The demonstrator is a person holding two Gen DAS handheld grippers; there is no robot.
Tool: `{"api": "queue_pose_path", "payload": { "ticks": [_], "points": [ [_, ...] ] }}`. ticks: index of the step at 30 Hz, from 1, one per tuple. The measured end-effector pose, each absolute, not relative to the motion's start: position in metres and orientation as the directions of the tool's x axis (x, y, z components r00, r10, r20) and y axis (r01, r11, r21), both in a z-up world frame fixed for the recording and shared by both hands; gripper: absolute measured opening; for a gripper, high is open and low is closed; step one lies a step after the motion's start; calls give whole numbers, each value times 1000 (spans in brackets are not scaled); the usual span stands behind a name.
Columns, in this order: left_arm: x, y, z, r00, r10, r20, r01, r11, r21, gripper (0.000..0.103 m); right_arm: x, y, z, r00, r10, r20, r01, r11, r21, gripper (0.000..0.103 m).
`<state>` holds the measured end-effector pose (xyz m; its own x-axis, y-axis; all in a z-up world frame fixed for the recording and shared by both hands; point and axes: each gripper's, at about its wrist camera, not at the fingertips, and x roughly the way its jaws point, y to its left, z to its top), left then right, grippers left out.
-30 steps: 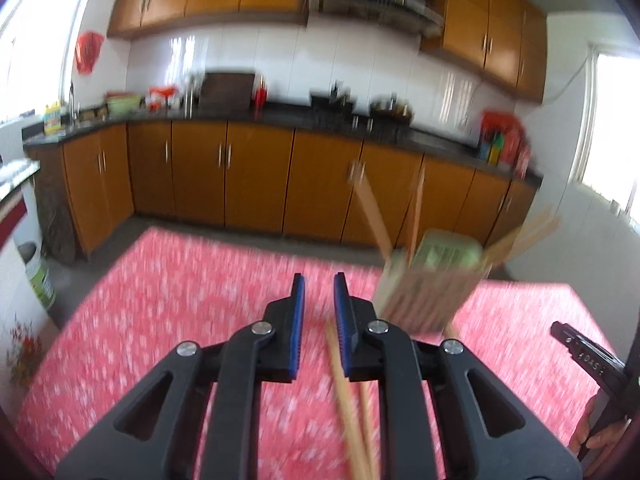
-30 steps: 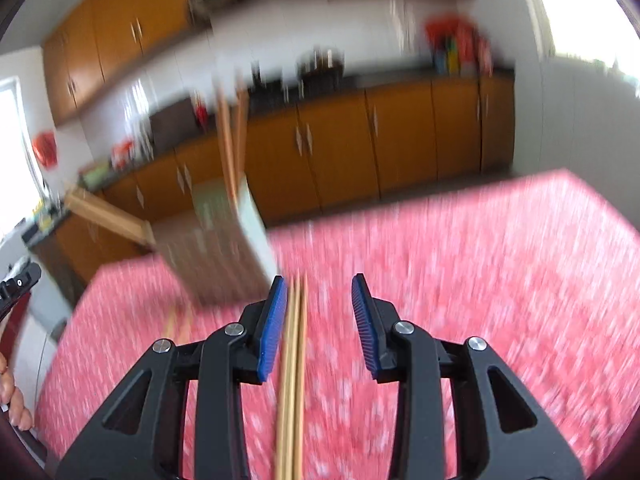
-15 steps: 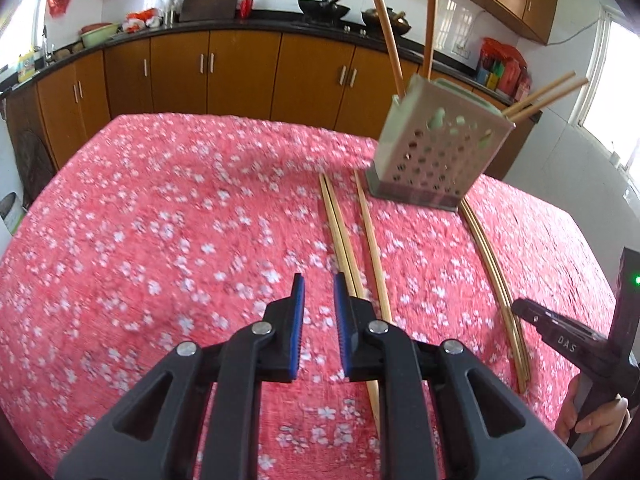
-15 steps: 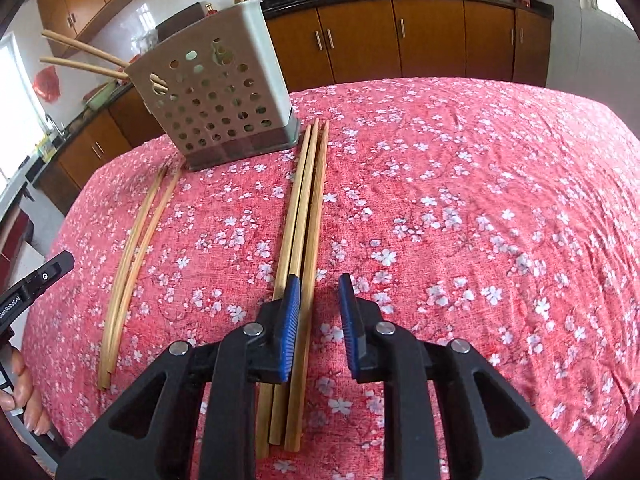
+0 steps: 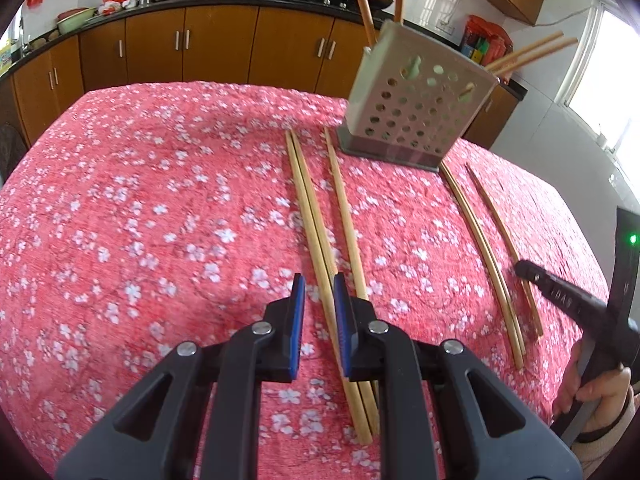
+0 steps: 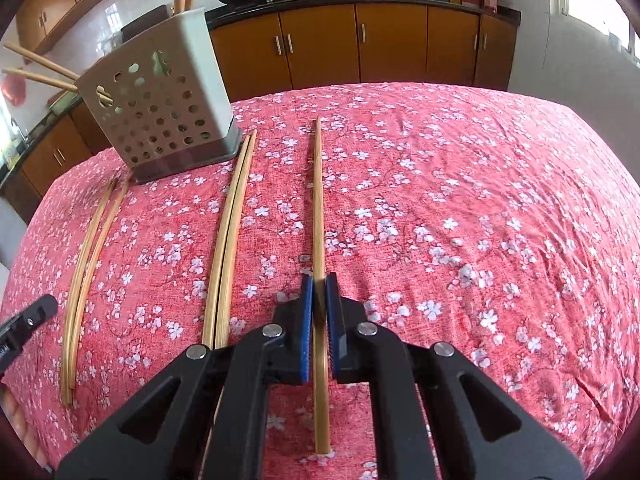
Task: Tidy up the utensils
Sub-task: 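Grasp a third chopstick with the right tool while the left tool grasps one, then hold both chopsticks closed in the tools, adjusting grip on the cloth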
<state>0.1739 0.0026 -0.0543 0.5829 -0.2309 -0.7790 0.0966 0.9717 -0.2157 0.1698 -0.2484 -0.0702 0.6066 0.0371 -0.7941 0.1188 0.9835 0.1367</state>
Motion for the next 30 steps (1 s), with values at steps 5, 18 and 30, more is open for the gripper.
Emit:
{"api": "queue_pose_path", "payload": {
  "ticks": [5, 18, 30],
  "points": [
    [170, -5, -62, 567, -225, -793, 114, 974, -195, 15, 165, -247, -71, 613, 25, -790, 106, 988, 114, 8],
    [171, -12, -66, 573, -130, -809, 101, 991, -88, 14, 157, -242, -69, 611, 35, -791, 81, 991, 107, 9],
    [202, 38, -63, 589, -67, -805, -12, 996, -92, 9, 164, -266, -68, 617, -23, -786, 129, 989, 72, 8]
  ]
}}
